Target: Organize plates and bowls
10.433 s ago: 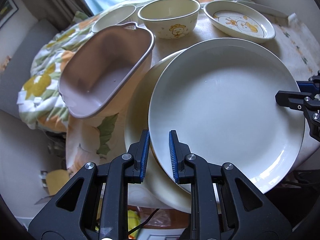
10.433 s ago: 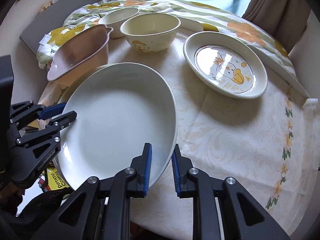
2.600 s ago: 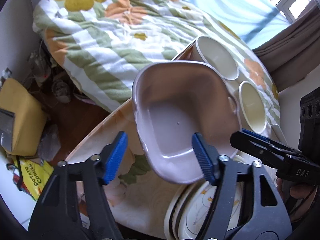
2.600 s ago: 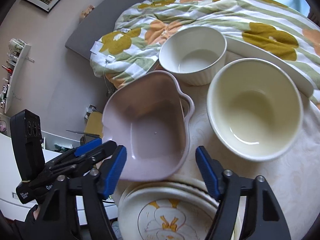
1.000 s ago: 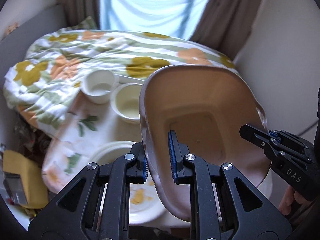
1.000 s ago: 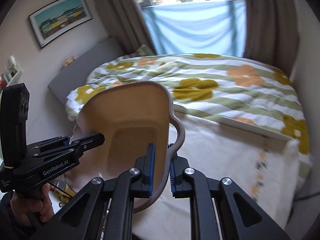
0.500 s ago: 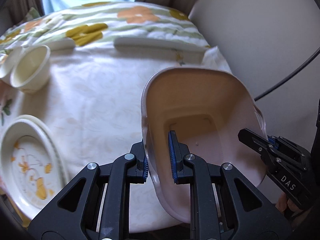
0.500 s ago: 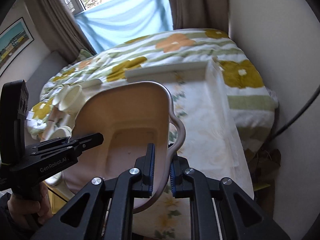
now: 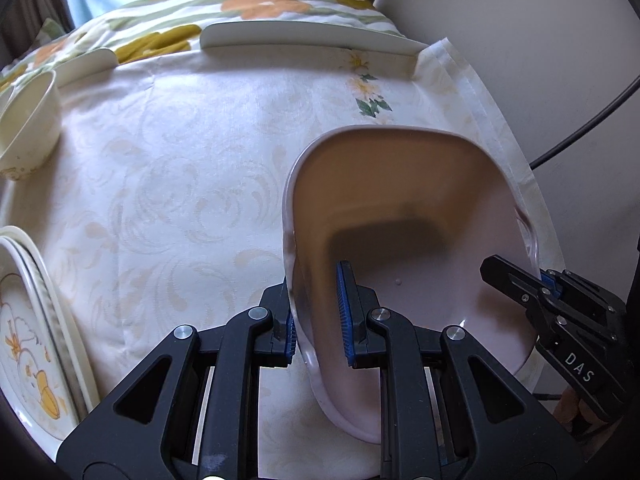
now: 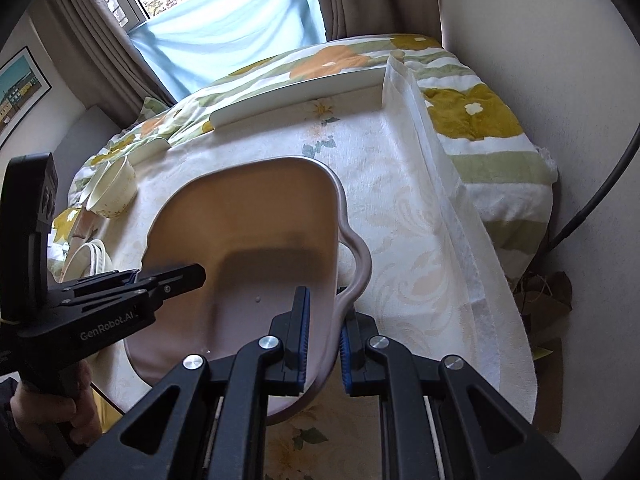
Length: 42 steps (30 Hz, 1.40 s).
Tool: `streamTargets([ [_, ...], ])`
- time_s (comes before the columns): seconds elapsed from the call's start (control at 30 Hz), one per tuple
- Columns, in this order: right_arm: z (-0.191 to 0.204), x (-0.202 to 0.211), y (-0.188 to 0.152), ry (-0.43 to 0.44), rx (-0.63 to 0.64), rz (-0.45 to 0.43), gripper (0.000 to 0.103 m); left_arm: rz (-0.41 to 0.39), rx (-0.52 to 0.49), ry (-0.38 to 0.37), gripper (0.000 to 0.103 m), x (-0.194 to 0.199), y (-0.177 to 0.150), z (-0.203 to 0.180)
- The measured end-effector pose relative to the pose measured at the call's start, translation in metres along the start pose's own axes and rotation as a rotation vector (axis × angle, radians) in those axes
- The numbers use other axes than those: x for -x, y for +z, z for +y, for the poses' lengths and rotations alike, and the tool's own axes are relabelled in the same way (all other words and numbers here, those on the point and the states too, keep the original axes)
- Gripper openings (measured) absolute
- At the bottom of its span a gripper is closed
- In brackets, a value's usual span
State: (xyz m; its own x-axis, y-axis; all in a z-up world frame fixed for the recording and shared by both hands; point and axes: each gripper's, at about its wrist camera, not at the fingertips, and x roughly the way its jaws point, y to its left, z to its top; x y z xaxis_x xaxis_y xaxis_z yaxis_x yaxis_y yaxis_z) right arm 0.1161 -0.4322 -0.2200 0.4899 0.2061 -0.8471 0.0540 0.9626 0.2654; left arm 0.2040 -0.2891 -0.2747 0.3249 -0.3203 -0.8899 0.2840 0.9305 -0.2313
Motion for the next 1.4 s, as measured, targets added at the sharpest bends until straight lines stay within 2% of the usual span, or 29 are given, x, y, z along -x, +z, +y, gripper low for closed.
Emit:
streamTargets([
  [0.13,-0.008,-0.003,-0.001,0.028,-0.044,-0.009,0.012,0.009,-0.016,0.025,0.017,-0.002,0.0,-0.002],
  [0.2,-0.013,-0.007,-0.001,0.041,-0.077,0.002,0.012,0.029,-0.021,0.028,0.025,-0.007,0.001,-0.004],
  [0.27,-0.015,-0.011,-0.001,0.049,-0.105,0.021,0.013,0.03,-0.023,0.027,0.059,-0.009,0.001,-0.004],
  [0.33,-0.019,-0.012,-0.001,0.051,-0.128,0.021,0.031,-0.002,-0.029,0.028,0.069,-0.005,0.0,-0.006],
  [0.4,-0.023,-0.012,-0.001,0.066,-0.156,0.017,0.042,-0.007,-0.041,0.032,0.069,-0.005,0.001,-0.008],
  [0.57,-0.03,-0.001,0.001,0.062,-0.186,0.0,0.042,-0.004,-0.049,0.045,0.069,-0.001,-0.001,-0.008],
  [0.7,-0.028,0.023,0.005,0.045,-0.157,-0.03,0.042,-0.016,-0.034,0.054,0.069,0.021,-0.006,-0.003],
  [0.8,-0.017,0.049,0.011,0.022,-0.09,-0.058,0.042,-0.031,-0.012,0.058,0.069,0.048,-0.011,0.001],
  [0.97,0.02,0.086,0.03,0.072,0.054,-0.105,0.043,-0.138,0.037,0.077,0.069,0.123,-0.014,0.011],
  [1.0,0.031,0.092,0.037,0.091,0.088,-0.114,0.049,-0.169,0.052,0.083,0.072,0.14,-0.013,0.015],
  [1.03,0.041,0.097,0.043,0.104,0.116,-0.122,0.065,-0.194,0.063,0.094,0.085,0.154,-0.01,0.018],
  [1.07,0.053,0.102,0.051,0.125,0.147,-0.136,0.077,-0.22,0.075,0.115,0.103,0.168,-0.008,0.022],
  [1.1,0.064,0.105,0.058,0.153,0.177,-0.148,0.091,-0.241,0.087,0.145,0.103,0.18,-0.005,0.029],
  [1.17,0.087,0.107,0.073,0.204,0.23,-0.138,0.091,-0.252,0.116,0.174,0.103,0.193,0.0,0.046],
  [1.3,0.132,0.09,0.094,0.181,0.323,-0.115,0.091,-0.234,0.23,0.195,0.103,0.204,0.004,0.094],
  [1.4,0.165,0.072,0.109,0.212,0.363,-0.097,0.091,-0.236,0.297,0.201,0.103,0.212,0.011,0.137],
])
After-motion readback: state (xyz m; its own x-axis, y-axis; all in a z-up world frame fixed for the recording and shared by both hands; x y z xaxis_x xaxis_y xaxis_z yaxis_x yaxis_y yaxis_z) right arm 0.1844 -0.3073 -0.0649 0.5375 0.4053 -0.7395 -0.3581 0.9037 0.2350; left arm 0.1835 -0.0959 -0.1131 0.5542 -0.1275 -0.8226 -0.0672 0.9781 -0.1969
